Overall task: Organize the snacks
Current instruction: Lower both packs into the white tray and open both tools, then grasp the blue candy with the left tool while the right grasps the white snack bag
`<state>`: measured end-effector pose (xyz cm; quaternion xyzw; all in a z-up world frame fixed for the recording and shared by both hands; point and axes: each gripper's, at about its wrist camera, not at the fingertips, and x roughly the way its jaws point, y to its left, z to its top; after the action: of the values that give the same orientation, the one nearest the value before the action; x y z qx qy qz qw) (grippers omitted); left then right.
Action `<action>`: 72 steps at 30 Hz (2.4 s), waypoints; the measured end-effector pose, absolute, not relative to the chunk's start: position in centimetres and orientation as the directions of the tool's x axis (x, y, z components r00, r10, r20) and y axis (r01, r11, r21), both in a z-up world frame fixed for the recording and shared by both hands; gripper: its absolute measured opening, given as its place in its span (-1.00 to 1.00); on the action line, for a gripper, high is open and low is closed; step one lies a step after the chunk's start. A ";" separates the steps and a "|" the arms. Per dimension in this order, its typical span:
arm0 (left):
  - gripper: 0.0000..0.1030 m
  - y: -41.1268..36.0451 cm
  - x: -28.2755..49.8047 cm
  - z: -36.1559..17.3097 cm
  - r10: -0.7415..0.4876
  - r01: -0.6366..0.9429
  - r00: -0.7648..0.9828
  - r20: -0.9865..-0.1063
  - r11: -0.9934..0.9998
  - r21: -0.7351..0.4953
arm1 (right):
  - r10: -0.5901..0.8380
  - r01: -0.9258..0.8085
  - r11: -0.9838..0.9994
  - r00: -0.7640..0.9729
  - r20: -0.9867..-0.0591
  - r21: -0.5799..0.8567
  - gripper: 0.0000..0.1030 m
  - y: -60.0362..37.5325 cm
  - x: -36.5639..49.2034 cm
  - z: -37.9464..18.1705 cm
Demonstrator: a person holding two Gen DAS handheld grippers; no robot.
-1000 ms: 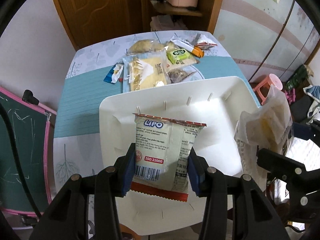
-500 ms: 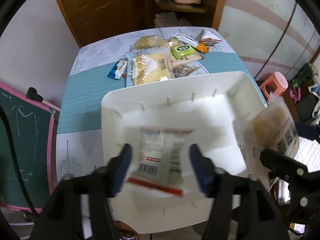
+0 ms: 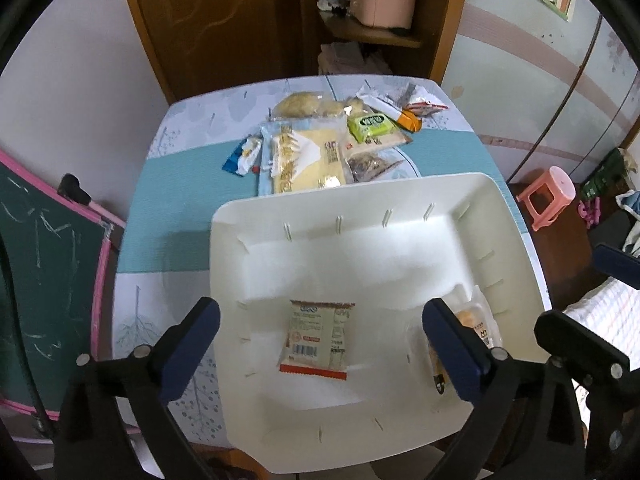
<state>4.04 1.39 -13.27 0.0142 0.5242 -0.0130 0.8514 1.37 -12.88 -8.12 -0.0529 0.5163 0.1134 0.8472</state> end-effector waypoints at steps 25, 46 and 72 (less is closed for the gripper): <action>0.99 0.4 4.7 -12.9 0.012 0.049 0.453 -0.892 0.998 0.038 | 0.138 -0.224 0.974 0.444 -0.885 0.039 0.85 -14.1 1.5 -8.1; 0.99 3.3 13.2 -4.9 -0.016 0.042 0.626 -0.780 0.999 0.013 | 0.199 -0.158 0.978 0.552 -0.810 0.132 0.85 -14.2 8.4 -3.3; 0.98 11.5 26.5 -11.5 -0.026 -0.022 0.511 -0.859 0.999 -0.044 | 0.045 -0.096 0.995 0.517 -0.855 -0.006 0.84 -17.6 25.2 -6.8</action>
<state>26.54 11.47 -11.47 -0.0244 0.4946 -0.0013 0.8688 25.20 -17.56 -6.82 -0.0261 0.4897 0.0403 0.8706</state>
